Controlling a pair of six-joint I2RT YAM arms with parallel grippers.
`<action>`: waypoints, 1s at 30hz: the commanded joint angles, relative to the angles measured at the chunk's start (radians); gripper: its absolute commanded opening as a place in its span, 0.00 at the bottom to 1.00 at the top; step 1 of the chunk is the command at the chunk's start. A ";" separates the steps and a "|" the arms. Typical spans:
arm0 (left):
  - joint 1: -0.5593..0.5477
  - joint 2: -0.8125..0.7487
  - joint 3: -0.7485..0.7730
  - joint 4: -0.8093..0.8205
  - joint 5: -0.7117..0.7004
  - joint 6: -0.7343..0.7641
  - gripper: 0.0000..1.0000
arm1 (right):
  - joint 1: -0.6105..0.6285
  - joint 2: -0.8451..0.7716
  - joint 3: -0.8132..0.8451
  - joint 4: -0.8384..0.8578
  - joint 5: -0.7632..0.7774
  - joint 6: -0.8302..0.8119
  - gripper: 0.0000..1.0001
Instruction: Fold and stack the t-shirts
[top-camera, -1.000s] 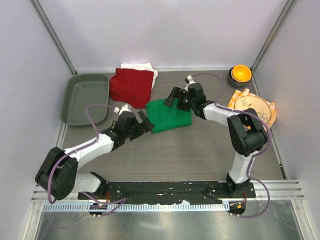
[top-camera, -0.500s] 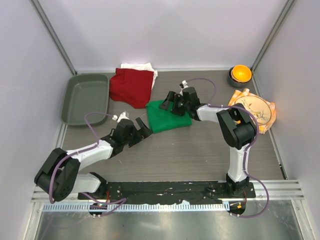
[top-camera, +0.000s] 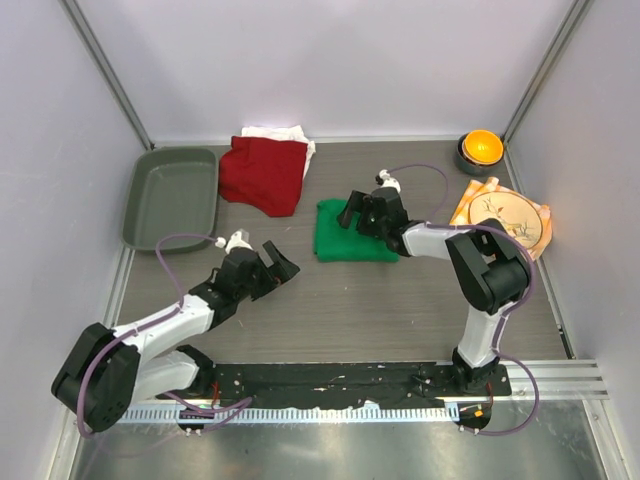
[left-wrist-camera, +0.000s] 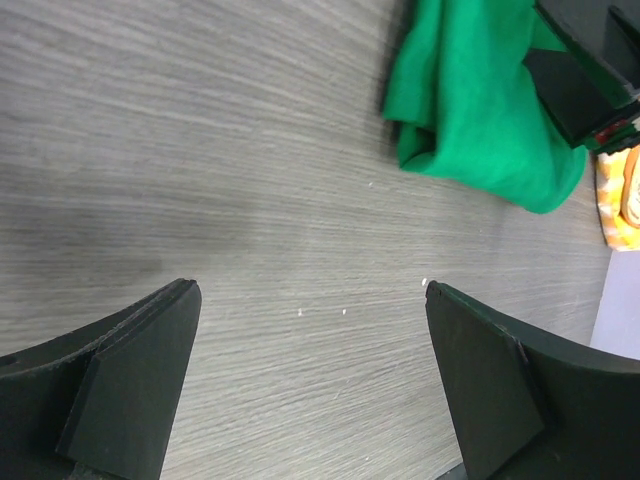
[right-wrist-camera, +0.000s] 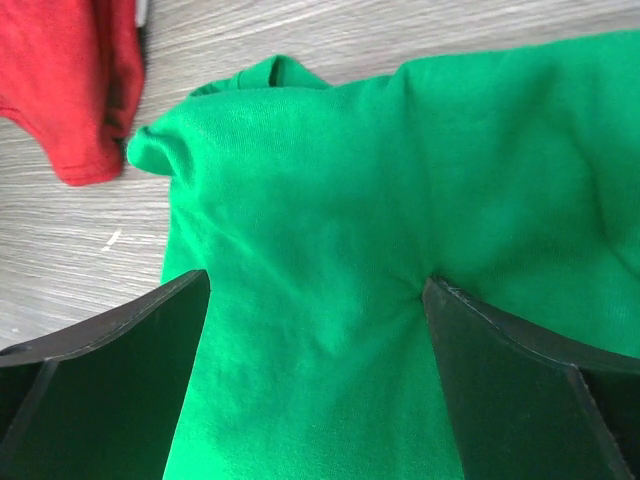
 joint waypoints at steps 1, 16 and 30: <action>-0.007 -0.051 -0.028 0.005 0.000 -0.010 1.00 | -0.011 -0.032 -0.113 -0.262 0.160 -0.088 0.95; -0.019 0.015 0.031 0.006 0.014 0.068 1.00 | 0.395 -0.387 0.163 -0.697 0.596 -0.555 1.00; -0.004 0.081 0.117 -0.041 0.032 0.145 1.00 | 0.727 -0.287 0.055 -0.893 0.968 -0.734 0.98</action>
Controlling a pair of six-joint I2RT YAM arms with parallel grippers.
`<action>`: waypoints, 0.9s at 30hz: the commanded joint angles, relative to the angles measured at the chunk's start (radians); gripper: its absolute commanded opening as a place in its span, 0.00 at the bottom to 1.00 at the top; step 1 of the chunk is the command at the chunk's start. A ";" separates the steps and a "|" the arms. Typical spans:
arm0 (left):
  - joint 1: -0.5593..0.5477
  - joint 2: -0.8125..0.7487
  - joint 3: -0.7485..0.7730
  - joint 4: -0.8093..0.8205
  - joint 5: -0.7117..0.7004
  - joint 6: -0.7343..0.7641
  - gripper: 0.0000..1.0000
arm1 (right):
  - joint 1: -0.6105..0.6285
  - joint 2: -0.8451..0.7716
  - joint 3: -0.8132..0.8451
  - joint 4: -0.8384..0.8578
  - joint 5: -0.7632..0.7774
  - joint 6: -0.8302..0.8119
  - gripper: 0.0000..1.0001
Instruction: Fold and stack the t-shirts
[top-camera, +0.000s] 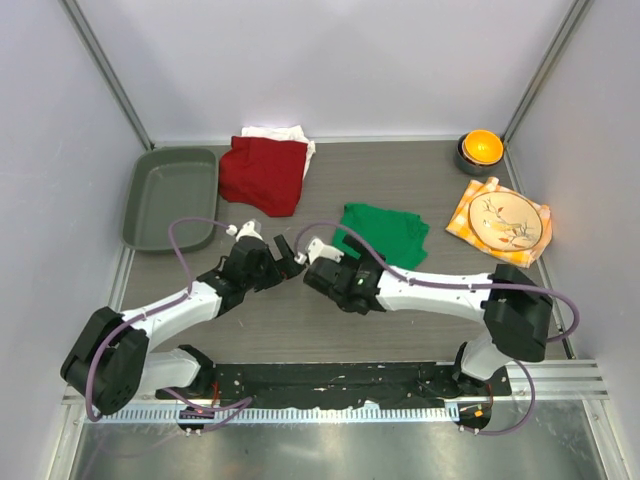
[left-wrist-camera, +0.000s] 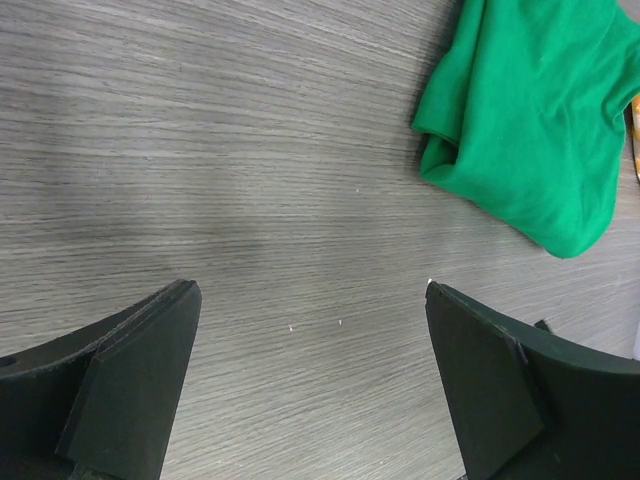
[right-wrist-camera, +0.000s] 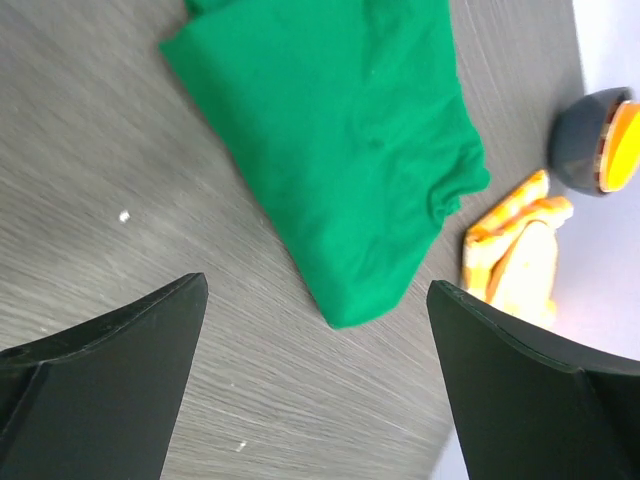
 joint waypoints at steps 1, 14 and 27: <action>0.015 -0.009 0.017 0.005 0.024 0.036 1.00 | 0.100 0.025 -0.061 0.000 0.207 -0.083 0.98; 0.066 -0.073 -0.050 0.000 0.038 0.058 1.00 | 0.214 0.115 -0.265 0.451 0.341 -0.330 0.97; 0.086 -0.041 -0.058 0.036 0.081 0.062 1.00 | 0.116 0.291 -0.316 0.798 0.338 -0.488 0.98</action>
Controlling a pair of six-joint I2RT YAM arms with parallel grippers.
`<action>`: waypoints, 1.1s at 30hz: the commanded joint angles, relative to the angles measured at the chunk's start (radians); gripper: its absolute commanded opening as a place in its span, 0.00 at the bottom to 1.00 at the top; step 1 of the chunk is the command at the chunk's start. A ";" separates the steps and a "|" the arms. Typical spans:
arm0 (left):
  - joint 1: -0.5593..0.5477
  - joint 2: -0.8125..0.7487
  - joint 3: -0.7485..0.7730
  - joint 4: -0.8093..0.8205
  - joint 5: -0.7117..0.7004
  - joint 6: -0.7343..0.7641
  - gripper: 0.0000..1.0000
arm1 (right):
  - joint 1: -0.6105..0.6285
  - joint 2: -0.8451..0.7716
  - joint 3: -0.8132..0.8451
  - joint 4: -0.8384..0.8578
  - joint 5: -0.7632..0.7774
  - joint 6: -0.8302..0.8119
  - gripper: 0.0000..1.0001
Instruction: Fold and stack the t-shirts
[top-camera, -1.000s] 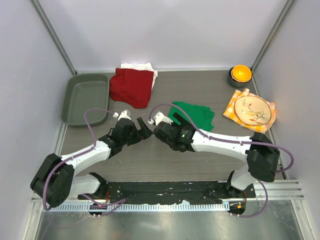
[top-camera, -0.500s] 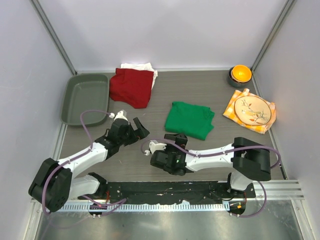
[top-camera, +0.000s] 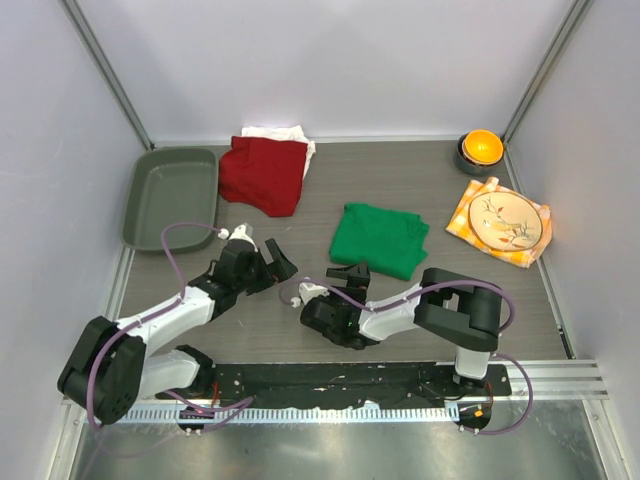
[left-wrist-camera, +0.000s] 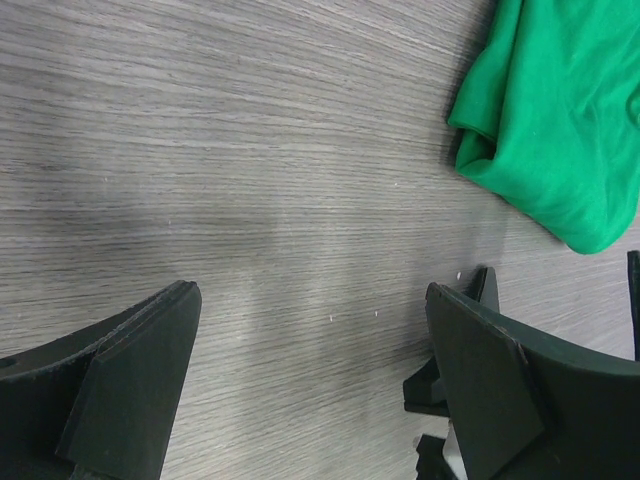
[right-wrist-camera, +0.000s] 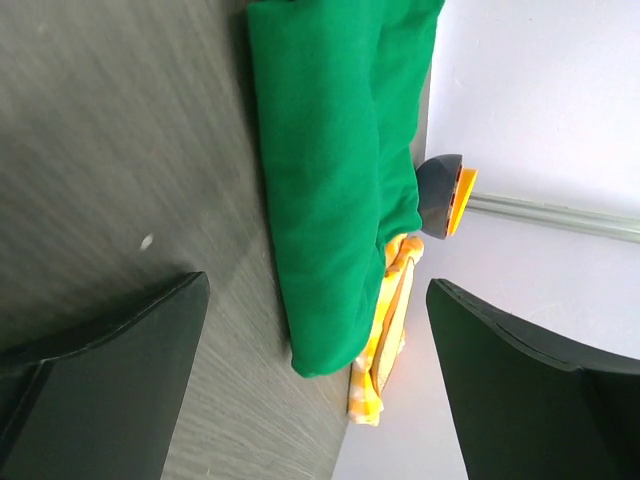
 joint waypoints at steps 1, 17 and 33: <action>0.008 0.016 0.001 0.047 0.016 0.017 1.00 | -0.041 0.037 -0.001 0.207 -0.022 -0.055 0.98; 0.047 0.090 -0.011 0.107 0.059 0.024 1.00 | -0.206 0.091 0.049 0.229 -0.189 -0.072 0.89; 0.087 0.119 -0.019 0.115 0.097 0.033 1.00 | -0.195 0.085 0.083 0.076 -0.188 0.062 0.01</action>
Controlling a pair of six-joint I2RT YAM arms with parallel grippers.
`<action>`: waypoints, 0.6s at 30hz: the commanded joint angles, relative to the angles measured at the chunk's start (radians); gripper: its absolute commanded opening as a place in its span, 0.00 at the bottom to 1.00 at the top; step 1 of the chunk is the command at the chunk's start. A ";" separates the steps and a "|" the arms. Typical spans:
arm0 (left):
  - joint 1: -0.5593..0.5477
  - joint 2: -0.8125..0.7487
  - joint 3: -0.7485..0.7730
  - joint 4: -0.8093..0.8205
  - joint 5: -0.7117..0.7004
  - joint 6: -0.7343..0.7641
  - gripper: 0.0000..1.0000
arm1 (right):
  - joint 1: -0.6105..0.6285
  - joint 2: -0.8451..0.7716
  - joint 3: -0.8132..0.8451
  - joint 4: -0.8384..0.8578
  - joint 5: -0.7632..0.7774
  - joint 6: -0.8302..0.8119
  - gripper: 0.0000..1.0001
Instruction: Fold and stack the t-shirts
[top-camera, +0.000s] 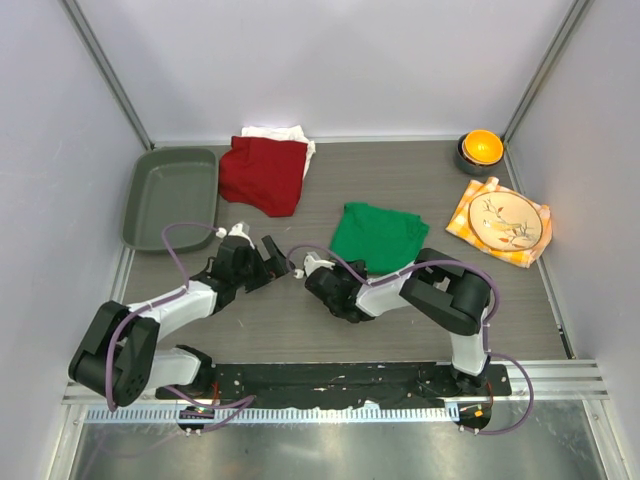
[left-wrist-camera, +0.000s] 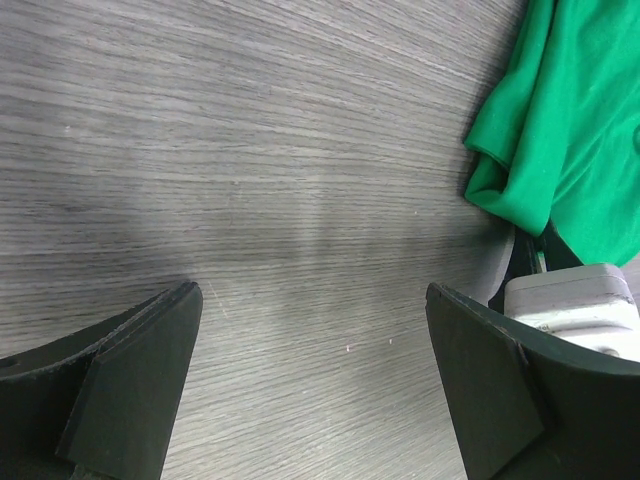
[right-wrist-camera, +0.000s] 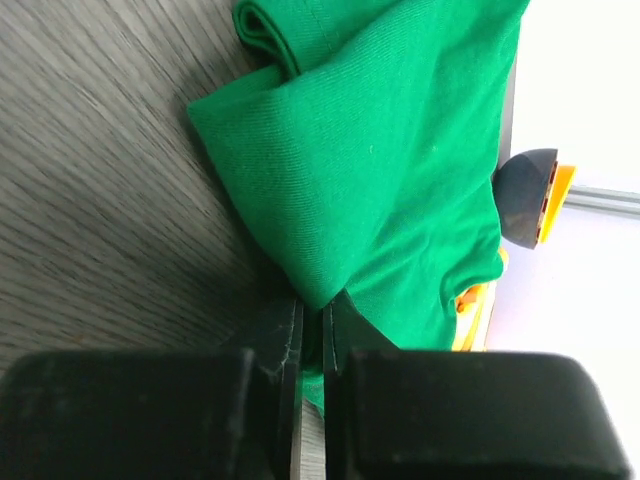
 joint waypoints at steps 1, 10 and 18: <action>0.006 0.015 -0.010 0.020 0.030 0.023 1.00 | 0.030 -0.027 0.011 -0.080 0.003 0.075 0.01; 0.008 0.074 -0.042 0.136 0.191 -0.082 1.00 | 0.195 -0.260 -0.056 -0.286 0.032 0.337 0.01; 0.011 0.289 -0.085 0.534 0.435 -0.302 1.00 | 0.353 -0.371 -0.098 -0.438 0.072 0.489 0.01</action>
